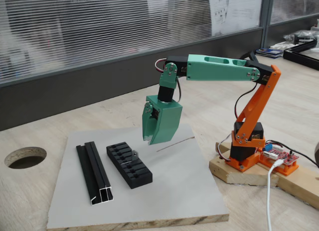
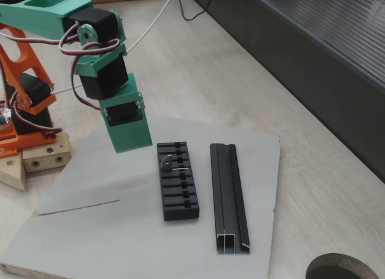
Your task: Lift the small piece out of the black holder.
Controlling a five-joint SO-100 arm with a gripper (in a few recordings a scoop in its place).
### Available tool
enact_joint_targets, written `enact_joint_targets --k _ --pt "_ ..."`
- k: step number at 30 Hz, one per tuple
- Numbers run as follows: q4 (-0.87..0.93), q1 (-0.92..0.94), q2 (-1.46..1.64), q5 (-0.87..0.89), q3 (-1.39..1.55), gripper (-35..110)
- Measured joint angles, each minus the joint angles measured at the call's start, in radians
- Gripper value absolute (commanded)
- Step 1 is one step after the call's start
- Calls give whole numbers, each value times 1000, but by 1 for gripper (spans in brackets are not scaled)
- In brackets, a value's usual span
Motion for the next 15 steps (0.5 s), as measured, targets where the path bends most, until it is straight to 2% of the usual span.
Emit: enact_joint_targets --k 15 --pt "-5 -3 -17 0 -32 18"
